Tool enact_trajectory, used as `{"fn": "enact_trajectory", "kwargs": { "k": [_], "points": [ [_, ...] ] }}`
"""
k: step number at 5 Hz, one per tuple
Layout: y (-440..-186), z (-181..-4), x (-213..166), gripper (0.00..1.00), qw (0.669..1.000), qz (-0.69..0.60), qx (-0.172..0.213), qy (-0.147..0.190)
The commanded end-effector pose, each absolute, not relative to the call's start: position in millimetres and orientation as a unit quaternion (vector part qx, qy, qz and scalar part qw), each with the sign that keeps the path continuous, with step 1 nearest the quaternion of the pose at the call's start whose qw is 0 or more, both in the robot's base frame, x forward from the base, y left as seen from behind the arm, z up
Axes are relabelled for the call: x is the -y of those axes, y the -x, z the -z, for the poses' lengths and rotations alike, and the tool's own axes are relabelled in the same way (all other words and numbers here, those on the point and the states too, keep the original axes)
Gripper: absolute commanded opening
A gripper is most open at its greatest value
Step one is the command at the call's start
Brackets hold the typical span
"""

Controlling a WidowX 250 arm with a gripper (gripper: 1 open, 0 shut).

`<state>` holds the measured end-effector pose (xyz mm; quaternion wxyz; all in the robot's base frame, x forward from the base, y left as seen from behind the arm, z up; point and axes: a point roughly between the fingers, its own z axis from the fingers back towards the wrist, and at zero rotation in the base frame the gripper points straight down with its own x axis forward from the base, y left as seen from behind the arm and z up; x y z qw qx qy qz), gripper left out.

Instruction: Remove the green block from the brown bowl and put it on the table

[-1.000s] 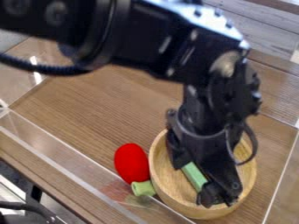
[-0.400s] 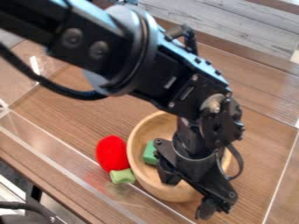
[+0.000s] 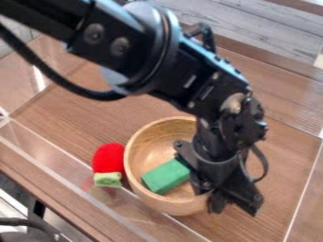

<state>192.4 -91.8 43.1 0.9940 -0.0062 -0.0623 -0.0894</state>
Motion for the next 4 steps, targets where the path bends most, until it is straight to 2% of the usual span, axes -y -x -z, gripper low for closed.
{"fn": "enact_trajectory", "kwargs": {
  "k": [1,2,3,4],
  "points": [
    [-191.4,-56.6,101.3,0.00,0.997,0.045,0.067,0.015],
    [-186.5,-61.4,122.6,0.00,0.998,0.025,0.059,0.018],
    [-186.9,-58.0,142.0,0.00,0.998,0.005,0.049,0.034],
    [-197.7,-63.7,147.2,0.00,0.998,0.006,0.048,0.039]
  ]
}}
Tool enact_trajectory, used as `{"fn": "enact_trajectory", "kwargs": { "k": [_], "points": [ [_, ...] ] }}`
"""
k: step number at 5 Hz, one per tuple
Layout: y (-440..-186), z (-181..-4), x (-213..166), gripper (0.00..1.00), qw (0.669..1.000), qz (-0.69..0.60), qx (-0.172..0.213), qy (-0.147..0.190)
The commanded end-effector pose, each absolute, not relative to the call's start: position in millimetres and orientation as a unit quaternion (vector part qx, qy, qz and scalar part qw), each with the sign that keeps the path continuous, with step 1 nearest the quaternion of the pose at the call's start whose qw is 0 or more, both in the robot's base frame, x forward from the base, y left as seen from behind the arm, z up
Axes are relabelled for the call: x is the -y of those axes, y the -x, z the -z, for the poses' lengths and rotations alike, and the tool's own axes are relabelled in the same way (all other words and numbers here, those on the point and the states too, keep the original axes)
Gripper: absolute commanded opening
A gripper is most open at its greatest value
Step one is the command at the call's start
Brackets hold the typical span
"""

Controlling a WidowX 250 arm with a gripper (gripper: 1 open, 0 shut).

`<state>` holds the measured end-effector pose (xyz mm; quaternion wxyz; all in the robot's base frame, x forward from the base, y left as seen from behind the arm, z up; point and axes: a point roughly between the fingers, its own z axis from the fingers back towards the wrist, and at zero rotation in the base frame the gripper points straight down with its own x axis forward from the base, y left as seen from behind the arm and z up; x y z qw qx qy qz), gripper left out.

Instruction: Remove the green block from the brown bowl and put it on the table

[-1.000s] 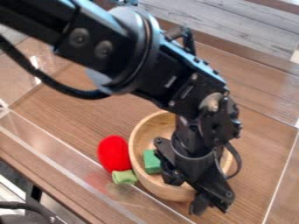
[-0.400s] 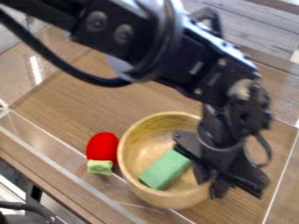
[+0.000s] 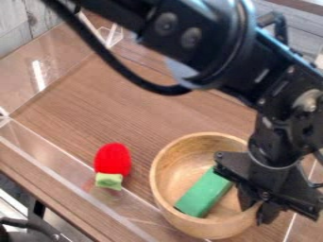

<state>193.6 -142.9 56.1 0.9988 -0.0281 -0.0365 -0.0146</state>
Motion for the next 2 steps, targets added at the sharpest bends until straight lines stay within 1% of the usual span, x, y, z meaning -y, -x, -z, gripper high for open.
{"fn": "enact_trajectory", "kwargs": {
  "k": [1,2],
  "points": [
    [-202.3,-81.0,150.4,0.00,0.998,0.011,0.050,0.030],
    [-197.6,-79.7,142.8,0.00,0.999,-0.011,0.047,0.025]
  ]
}}
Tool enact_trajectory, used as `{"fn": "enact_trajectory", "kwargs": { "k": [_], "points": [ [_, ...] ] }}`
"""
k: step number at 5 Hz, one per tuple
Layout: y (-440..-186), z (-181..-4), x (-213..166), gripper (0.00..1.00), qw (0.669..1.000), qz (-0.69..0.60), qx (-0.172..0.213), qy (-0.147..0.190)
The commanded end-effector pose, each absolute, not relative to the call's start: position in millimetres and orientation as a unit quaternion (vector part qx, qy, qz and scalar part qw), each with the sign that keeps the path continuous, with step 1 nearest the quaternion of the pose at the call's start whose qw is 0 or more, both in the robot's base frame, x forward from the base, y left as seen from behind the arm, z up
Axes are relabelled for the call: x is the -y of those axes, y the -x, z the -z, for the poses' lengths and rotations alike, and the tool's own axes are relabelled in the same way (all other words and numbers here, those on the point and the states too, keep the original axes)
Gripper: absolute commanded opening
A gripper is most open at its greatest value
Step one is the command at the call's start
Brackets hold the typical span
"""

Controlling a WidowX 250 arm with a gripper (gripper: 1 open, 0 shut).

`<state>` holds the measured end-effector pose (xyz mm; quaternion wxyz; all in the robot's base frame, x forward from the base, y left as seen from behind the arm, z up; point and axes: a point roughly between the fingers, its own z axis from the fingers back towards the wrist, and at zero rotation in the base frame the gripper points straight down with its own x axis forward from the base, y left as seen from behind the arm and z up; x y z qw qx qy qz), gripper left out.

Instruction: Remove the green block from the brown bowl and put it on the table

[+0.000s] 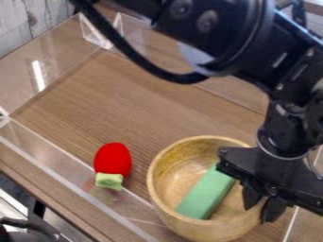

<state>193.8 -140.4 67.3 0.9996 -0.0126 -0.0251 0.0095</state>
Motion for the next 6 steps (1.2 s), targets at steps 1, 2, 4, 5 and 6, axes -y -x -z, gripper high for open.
{"fn": "enact_trajectory", "kwargs": {
  "k": [1,2,4,5,6],
  "points": [
    [-193.3,-77.7,135.7,0.00,0.998,-0.035,0.045,0.021],
    [-190.7,-86.2,136.3,0.00,0.997,-0.055,0.045,0.020],
    [-192.2,-90.4,126.2,0.00,0.992,-0.116,0.040,0.028],
    [-197.9,-89.8,125.6,1.00,0.994,-0.104,0.033,0.024],
    [-202.8,-88.9,121.5,1.00,0.995,-0.094,0.025,0.020]
  ]
}}
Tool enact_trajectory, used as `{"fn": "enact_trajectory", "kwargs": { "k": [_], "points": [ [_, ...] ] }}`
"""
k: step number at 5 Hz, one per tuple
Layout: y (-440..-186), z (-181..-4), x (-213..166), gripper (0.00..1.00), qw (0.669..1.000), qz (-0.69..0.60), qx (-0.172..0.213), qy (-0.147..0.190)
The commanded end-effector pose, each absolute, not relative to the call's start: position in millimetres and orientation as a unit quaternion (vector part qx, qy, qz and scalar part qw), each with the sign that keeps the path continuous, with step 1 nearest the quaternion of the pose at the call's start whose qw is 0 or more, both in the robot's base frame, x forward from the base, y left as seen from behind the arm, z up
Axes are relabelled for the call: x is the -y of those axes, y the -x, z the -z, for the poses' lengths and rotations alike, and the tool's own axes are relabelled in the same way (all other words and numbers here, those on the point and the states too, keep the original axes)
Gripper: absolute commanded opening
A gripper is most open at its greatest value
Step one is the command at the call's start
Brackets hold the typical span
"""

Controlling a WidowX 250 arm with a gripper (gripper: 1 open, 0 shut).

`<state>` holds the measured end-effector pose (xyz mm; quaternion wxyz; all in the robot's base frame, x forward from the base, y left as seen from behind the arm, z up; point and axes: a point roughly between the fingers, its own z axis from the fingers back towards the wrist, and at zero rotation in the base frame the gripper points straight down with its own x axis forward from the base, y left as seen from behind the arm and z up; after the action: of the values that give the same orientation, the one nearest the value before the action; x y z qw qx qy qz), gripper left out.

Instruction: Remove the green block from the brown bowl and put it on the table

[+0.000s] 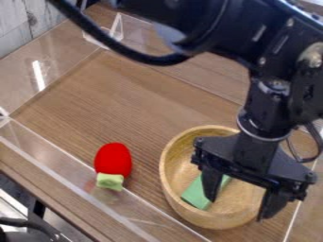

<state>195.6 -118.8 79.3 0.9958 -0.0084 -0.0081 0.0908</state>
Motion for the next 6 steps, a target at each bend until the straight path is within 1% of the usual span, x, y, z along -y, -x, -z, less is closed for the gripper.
{"fn": "enact_trajectory", "kwargs": {
  "k": [1,3,4,5,6],
  "points": [
    [-210.3,-88.1,116.7,1.00,0.996,-0.088,0.026,0.016],
    [-214.8,-94.1,112.4,1.00,0.993,-0.118,0.026,0.009],
    [-220.0,-92.2,96.9,1.00,0.990,-0.140,0.024,0.006],
    [-224.5,-87.7,79.1,1.00,0.986,-0.164,0.022,0.001],
    [-223.3,-77.8,59.8,1.00,0.988,-0.154,0.020,-0.005]
  ]
}}
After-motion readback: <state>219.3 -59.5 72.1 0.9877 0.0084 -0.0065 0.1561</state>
